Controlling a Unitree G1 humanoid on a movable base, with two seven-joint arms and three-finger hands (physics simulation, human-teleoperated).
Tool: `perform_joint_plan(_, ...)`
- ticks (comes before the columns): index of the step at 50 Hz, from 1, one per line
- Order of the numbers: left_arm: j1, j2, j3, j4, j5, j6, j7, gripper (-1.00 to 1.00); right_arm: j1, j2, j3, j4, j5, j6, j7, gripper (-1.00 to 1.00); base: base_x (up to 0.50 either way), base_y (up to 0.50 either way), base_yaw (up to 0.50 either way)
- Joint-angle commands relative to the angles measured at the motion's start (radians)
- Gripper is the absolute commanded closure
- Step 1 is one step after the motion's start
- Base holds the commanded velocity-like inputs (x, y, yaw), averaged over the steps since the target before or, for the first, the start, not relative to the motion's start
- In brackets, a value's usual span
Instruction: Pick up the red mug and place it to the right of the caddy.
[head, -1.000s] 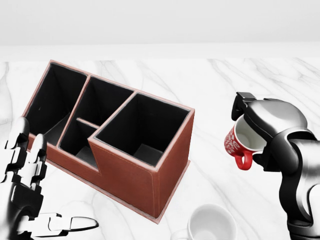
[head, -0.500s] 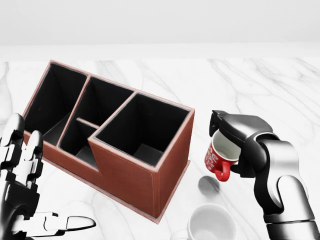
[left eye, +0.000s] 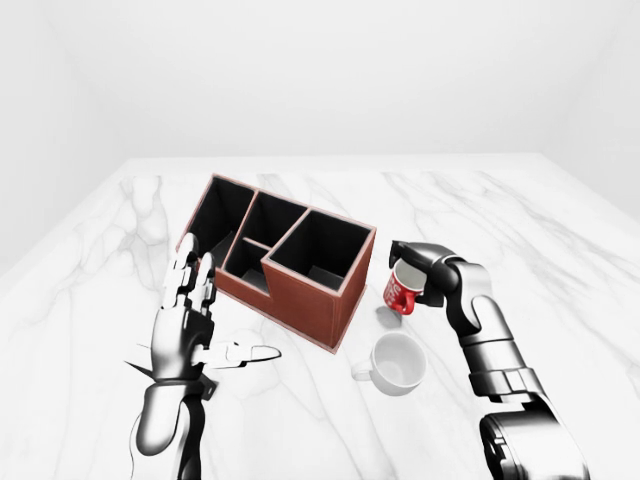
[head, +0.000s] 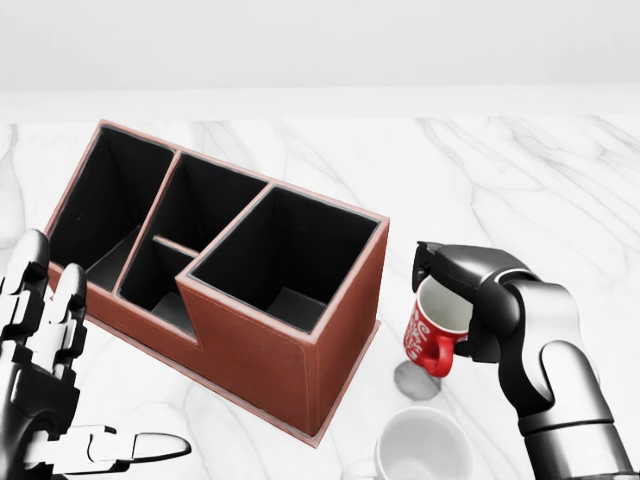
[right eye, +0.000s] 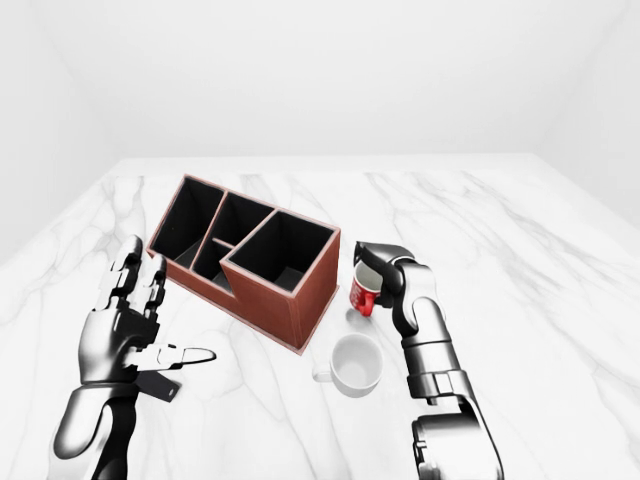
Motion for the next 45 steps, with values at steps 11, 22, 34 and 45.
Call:
perform_joint_plan(11,0.0,-0.004,0.003,0.001,0.001,0.004,-0.004,-1.0,-0.052,-0.003,0.011,0.164,0.052,0.0,-0.028,1.0,0.0,0.0,0.0)
perform_joint_plan(22,0.008,-0.002,0.003,-0.009,-0.004,0.004,-0.003,-1.0,-0.07,0.005,0.022,0.258,0.086,0.0,-0.103,1.0,0.0,0.0,0.0)
perform_joint_plan(34,0.006,-0.001,0.002,-0.001,-0.004,0.0,-0.004,-1.0,-0.121,0.003,0.031,0.37,0.119,0.0,-0.181,1.0,0.0,0.0,0.0)
perform_joint_plan(45,0.008,-0.001,0.001,-0.003,-0.006,0.0,-0.006,-1.0,-0.16,0.001,0.037,0.456,0.138,0.0,-0.249,1.0,0.0,0.0,0.0)
